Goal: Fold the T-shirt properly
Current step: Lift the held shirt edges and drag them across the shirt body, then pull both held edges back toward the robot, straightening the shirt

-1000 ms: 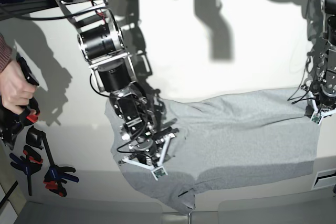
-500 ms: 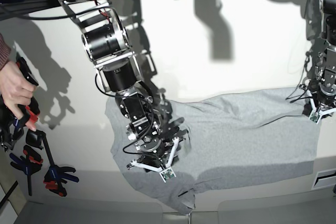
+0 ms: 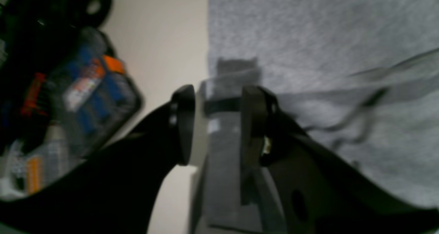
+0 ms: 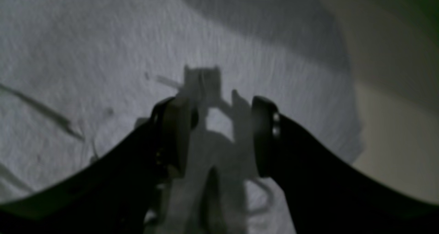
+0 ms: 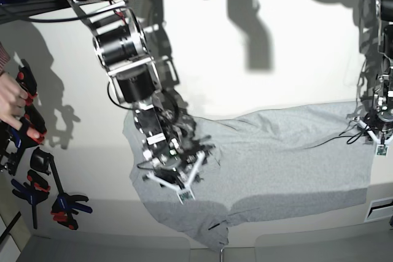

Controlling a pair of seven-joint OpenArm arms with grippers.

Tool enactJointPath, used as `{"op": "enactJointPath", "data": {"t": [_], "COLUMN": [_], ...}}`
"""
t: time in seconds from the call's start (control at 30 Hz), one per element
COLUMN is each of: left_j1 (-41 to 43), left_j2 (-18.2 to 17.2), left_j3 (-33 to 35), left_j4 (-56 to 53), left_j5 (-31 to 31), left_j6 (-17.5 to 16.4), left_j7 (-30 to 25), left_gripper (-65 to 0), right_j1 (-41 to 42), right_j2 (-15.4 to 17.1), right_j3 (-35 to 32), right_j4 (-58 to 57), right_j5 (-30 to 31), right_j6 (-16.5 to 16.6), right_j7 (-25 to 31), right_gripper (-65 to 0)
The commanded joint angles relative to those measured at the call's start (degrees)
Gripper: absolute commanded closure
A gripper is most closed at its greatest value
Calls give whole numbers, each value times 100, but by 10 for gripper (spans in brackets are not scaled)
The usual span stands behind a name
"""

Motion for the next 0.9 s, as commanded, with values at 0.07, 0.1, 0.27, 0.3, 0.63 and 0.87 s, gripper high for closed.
{"op": "enactJointPath", "data": {"t": [0.07,0.1,0.27,0.3,0.63,0.87], "left_j1": [57,133,599,693,1576,2441], "left_j2": [-111,-101,-26,15,387,389], "left_j3": [-48,-50,-50,-50,-52,-1005], "left_j4": [201,223,245,245,249,979], "left_j5": [-151,-151,-317,-317,-297,-328], "left_j6": [66,66,63,61,63,61], "left_j7": [-111,-111,-127,-151,-153,387], "left_gripper": [-209,-209,-209,-209,-209,-209], "right_j1": [-68,-164,-708,-815,-1985,-3484], "right_j2": [114,157,402,470,979,1639], "right_j3": [26,26,26,26,26,116], "right_j4": [96,96,96,96,610,2415], "right_j5": [-2,-2,2,2,4,588], "right_j6": [4,4,4,2,114,146], "right_j7": [81,87,264,289,-229,-413], "right_gripper": [-273,-273,-273,-273,-273,-273]}}
